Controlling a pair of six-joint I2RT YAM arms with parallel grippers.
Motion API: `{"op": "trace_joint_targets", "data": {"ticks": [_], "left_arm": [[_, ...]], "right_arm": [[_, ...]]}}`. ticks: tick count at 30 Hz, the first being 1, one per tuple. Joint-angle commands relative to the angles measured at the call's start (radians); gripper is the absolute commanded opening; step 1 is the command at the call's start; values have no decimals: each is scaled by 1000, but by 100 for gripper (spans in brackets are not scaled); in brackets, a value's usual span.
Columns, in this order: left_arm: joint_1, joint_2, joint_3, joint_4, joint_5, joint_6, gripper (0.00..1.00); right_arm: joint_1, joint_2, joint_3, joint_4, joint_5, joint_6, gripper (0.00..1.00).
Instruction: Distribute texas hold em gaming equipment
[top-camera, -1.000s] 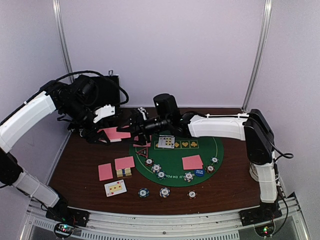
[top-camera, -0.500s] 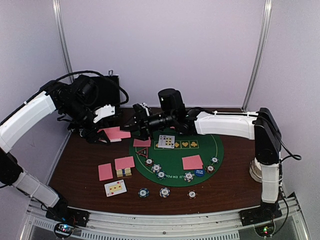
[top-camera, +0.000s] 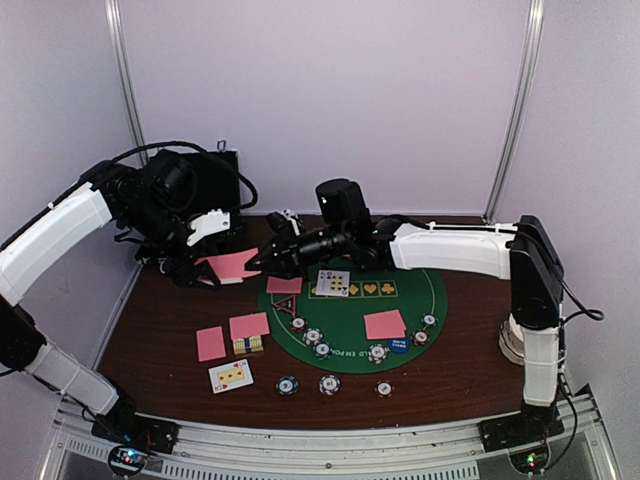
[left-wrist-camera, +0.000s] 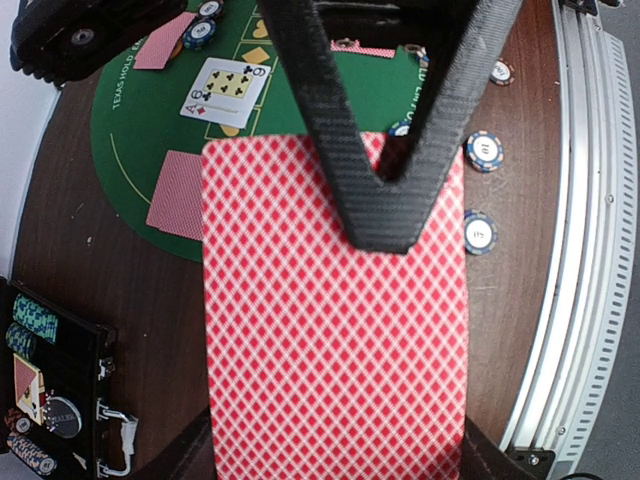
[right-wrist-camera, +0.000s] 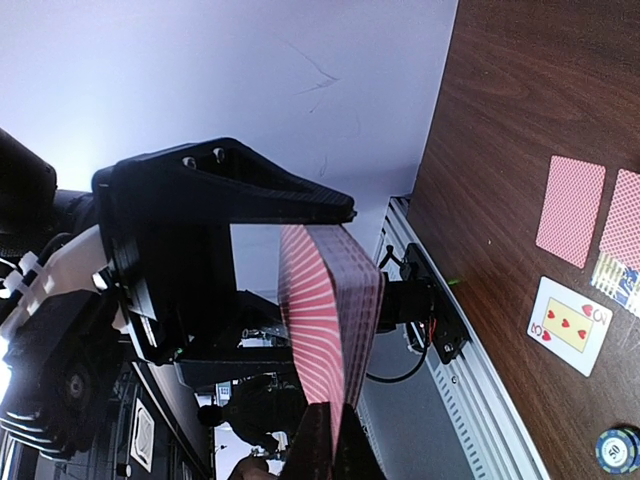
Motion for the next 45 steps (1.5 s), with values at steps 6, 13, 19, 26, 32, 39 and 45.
{"op": "trace_joint_targets", "data": {"ticks": [6,13,19,26,32,39,45], "left_arm": [[7,-18,4,29,9,11,0],[7,-17,2,28,6,11,0],[7,-19,-2,28,0,12,0],[7,-22,-2,23,-6,16,0],[7,-20,-2,19,-3,16,0],[7,-18,8,8,-4,16,0],[7,-17,12,6,-8,17,0]], "right_arm": [[-53,-86,1,-90,-20,-68,0],[-127,-133,-7,-270,-16,-223,0],[-193,-137,55,-611,60,-476,0],[-221,-80,233,-1021,366,-801,0],[-219,-22,350,-1197,727,-1018,0],[-206,50,417,-1209,976,-1168,0],[-104,162,451,-1191,1369,-1429,0]]}}
